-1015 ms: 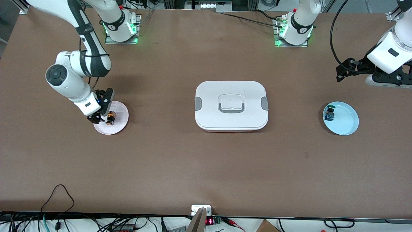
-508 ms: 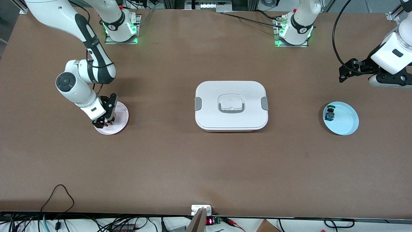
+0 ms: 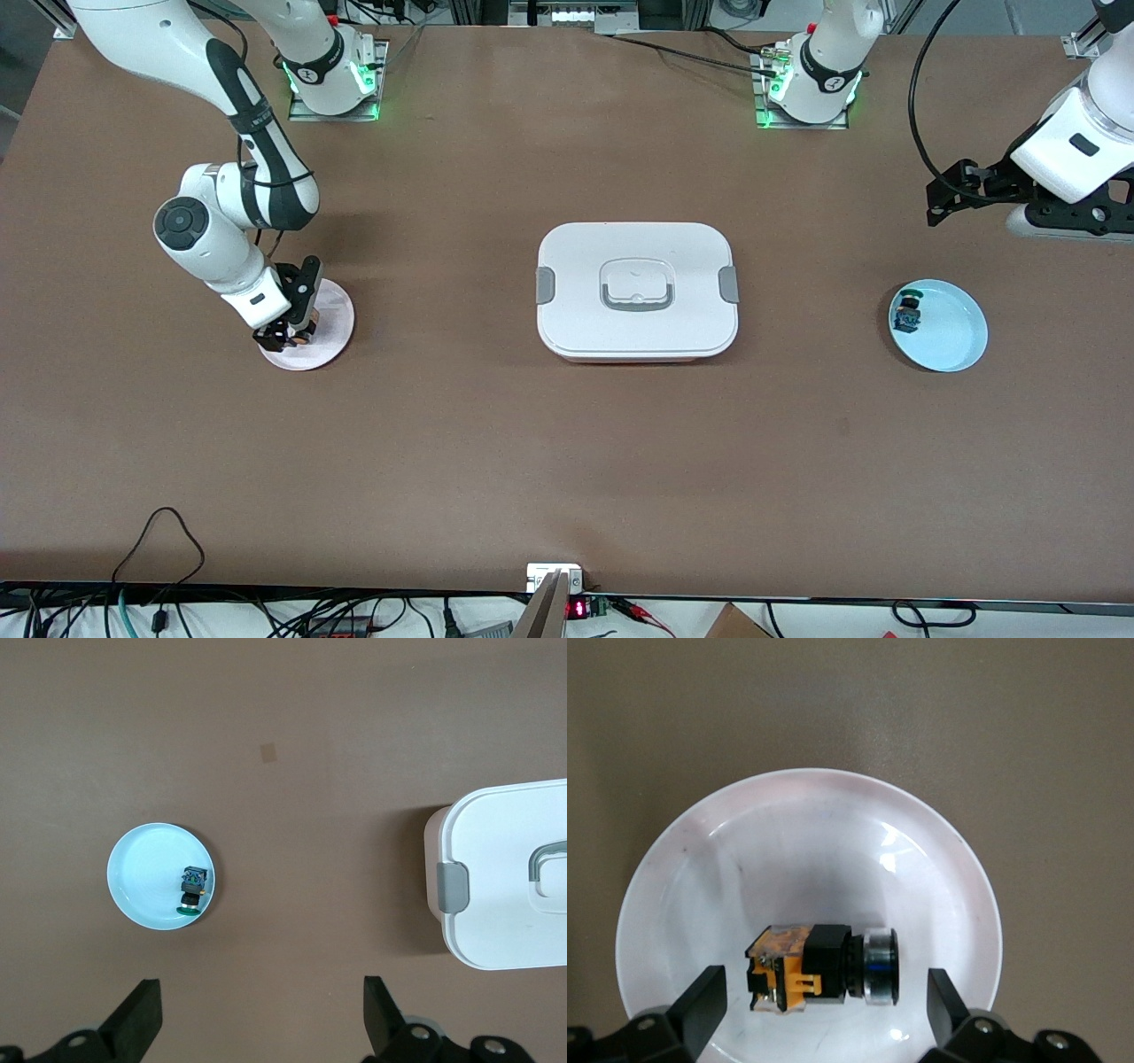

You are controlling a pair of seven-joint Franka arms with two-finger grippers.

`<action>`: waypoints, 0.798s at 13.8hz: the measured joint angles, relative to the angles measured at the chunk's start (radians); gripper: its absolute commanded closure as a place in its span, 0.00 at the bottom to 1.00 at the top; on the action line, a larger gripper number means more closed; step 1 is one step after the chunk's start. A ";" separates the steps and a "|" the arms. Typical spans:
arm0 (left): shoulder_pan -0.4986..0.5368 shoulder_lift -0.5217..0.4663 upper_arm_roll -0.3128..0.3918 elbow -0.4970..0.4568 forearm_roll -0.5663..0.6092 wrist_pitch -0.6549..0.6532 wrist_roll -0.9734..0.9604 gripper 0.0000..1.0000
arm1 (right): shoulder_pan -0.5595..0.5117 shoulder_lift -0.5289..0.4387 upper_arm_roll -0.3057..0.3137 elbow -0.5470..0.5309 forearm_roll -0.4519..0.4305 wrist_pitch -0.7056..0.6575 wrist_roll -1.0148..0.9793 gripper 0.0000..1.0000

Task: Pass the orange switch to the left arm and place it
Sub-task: 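Lower the right gripper and close it on the orange switch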

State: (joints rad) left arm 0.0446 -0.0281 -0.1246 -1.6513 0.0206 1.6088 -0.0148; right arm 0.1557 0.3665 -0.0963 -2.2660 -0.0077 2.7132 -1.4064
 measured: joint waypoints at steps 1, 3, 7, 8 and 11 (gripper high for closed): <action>0.000 0.000 0.000 0.000 0.000 0.000 0.000 0.00 | 0.000 0.006 0.000 0.000 0.000 0.010 -0.002 0.00; 0.000 0.000 0.000 0.000 0.000 0.000 0.000 0.00 | 0.000 0.018 0.000 0.000 0.000 0.025 -0.003 0.00; -0.003 0.001 0.000 0.004 0.000 0.000 0.000 0.00 | 0.000 0.022 0.001 0.000 0.000 0.036 -0.005 0.00; -0.004 0.003 -0.001 0.008 0.000 0.000 0.000 0.00 | 0.000 0.024 0.001 0.000 0.000 0.041 -0.005 0.00; -0.004 0.014 -0.001 0.021 0.000 0.000 0.000 0.00 | 0.000 0.036 0.002 -0.001 0.000 0.057 -0.006 0.02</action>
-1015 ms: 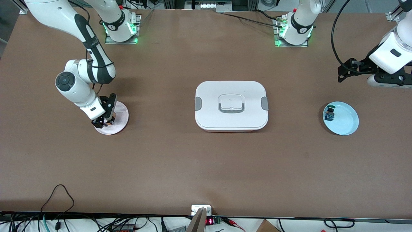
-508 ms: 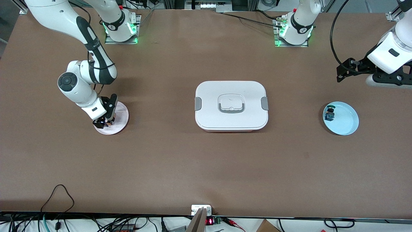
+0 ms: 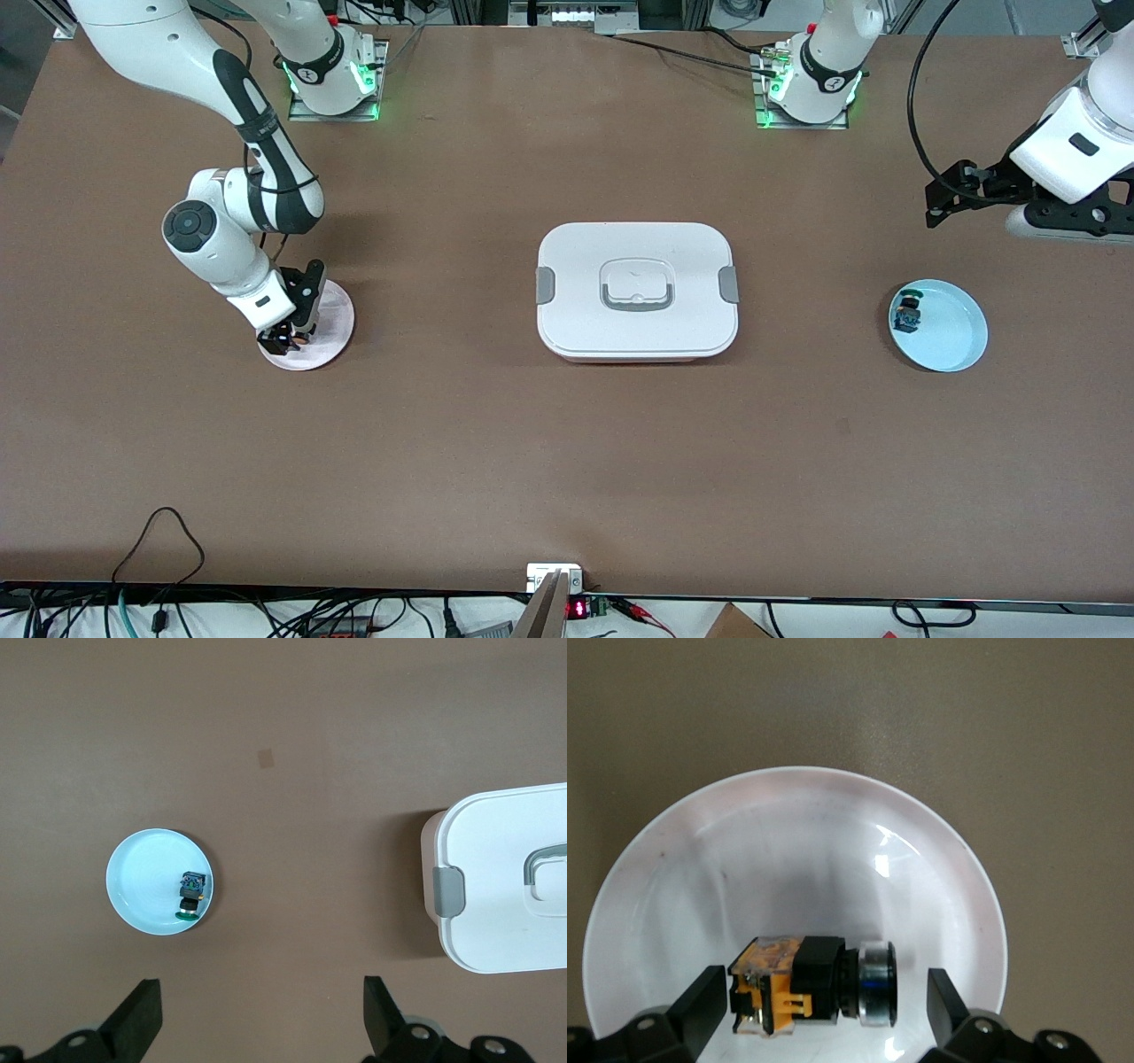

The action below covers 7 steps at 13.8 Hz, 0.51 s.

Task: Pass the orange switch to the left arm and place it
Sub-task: 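Lower the right gripper and close it on the orange switch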

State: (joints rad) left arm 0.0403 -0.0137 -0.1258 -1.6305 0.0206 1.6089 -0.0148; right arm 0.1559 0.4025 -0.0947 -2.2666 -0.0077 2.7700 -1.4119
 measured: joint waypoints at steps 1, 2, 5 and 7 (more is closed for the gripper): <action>0.000 0.003 0.000 0.003 0.000 0.000 0.000 0.00 | 0.000 0.001 0.001 0.000 0.000 0.004 0.000 0.09; 0.000 0.006 0.000 0.006 0.000 0.000 0.000 0.00 | 0.001 0.002 0.001 -0.001 0.000 0.006 -0.001 0.21; 0.000 0.009 0.000 0.008 0.000 0.000 0.000 0.00 | 0.002 0.002 0.003 -0.001 0.000 0.008 -0.001 0.64; 0.000 0.009 0.000 0.008 0.000 0.000 0.000 0.00 | 0.002 0.001 0.003 -0.001 0.000 0.011 -0.001 0.83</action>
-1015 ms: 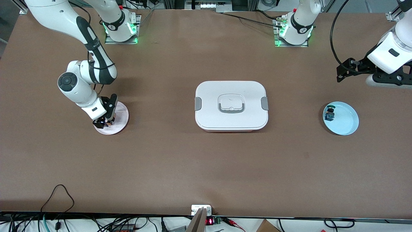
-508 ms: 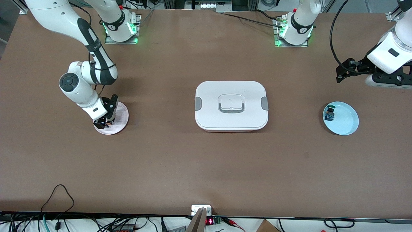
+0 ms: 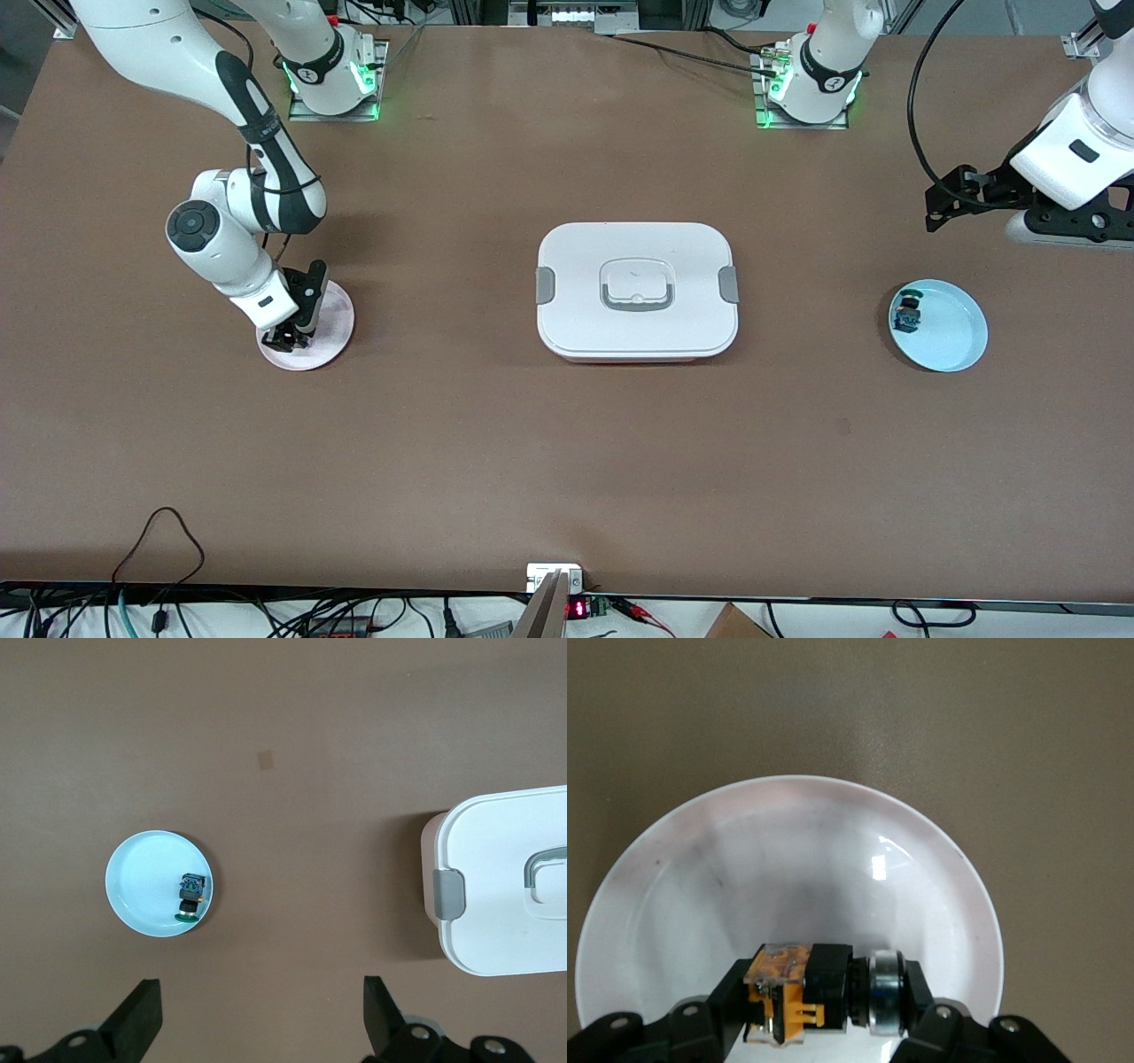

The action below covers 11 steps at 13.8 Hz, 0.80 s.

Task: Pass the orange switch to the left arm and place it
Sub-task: 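Lower the right gripper and close it on the orange switch, then lift the orange switch with the right gripper toward the white box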

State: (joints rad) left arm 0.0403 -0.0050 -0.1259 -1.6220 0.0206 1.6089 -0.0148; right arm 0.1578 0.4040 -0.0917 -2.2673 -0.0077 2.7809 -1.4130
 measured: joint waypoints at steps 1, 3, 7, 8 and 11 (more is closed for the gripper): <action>0.000 0.000 0.000 0.000 0.000 0.000 0.000 0.00 | 0.000 0.000 0.000 0.000 0.000 0.001 0.000 0.88; 0.000 0.000 0.000 0.000 0.000 0.000 0.000 0.00 | 0.001 -0.005 0.001 0.001 0.000 0.002 0.000 0.98; 0.000 0.000 0.000 0.000 0.000 -0.008 0.000 0.00 | 0.003 -0.041 0.032 0.018 0.000 -0.060 0.000 1.00; 0.000 0.000 0.000 0.000 0.000 -0.009 0.000 0.00 | 0.003 -0.056 0.049 0.035 0.000 -0.101 0.000 1.00; 0.000 0.000 0.000 0.000 0.000 -0.011 0.000 0.00 | 0.004 -0.087 0.101 0.132 0.023 -0.274 0.000 1.00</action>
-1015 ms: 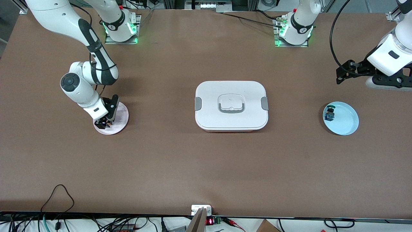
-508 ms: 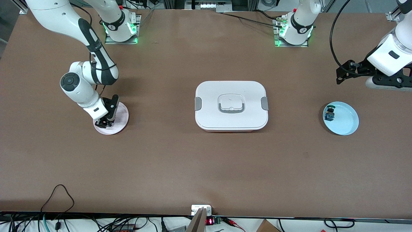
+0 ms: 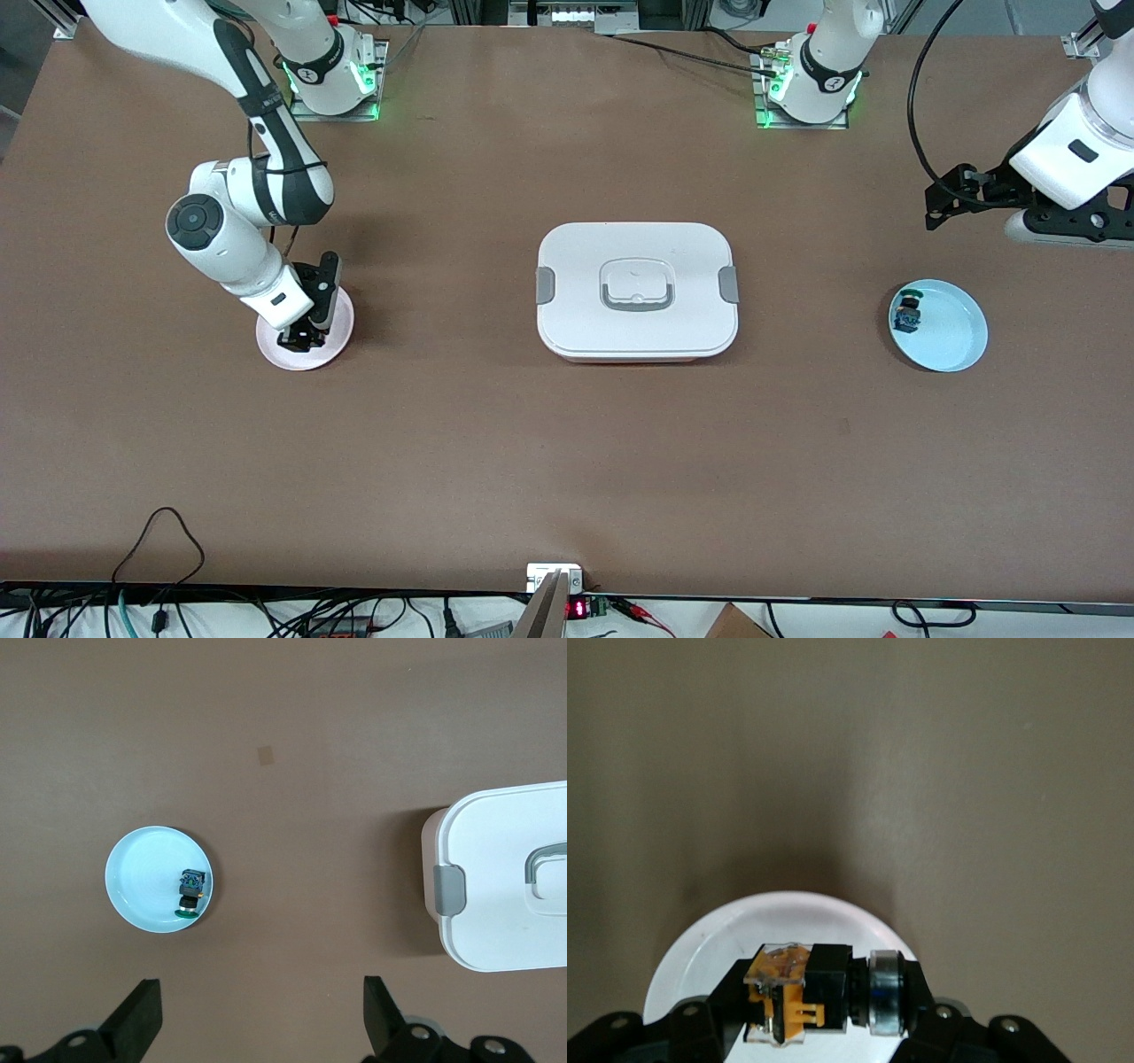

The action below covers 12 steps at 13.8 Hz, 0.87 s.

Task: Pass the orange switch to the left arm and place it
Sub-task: 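Lift the orange switch with the right gripper toward the white box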

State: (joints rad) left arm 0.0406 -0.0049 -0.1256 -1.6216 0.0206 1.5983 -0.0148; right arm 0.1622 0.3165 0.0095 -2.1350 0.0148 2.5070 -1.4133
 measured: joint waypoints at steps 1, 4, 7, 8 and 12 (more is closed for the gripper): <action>0.000 0.000 0.000 0.000 0.000 0.000 0.000 0.00 | 0.000 -0.004 0.016 0.045 0.028 -0.070 0.000 1.00; 0.000 0.000 0.000 0.000 0.000 -0.001 0.000 0.00 | 0.002 -0.010 0.045 0.176 0.156 -0.259 -0.007 1.00; 0.000 0.000 0.000 0.000 0.000 -0.002 0.000 0.00 | 0.003 -0.013 0.076 0.243 0.379 -0.350 -0.037 1.00; 0.000 0.000 0.000 0.000 0.000 -0.002 0.000 0.00 | 0.005 -0.014 0.088 0.255 0.441 -0.366 -0.047 1.00; 0.000 0.000 -0.002 0.001 0.000 -0.002 0.000 0.00 | 0.013 -0.015 0.150 0.290 0.768 -0.417 -0.103 1.00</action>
State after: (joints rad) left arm 0.0401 -0.0049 -0.1274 -1.6210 0.0206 1.5960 -0.0148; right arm 0.1754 0.3019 0.1591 -1.8446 0.7830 2.0898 -1.5164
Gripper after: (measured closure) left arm 0.000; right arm 0.282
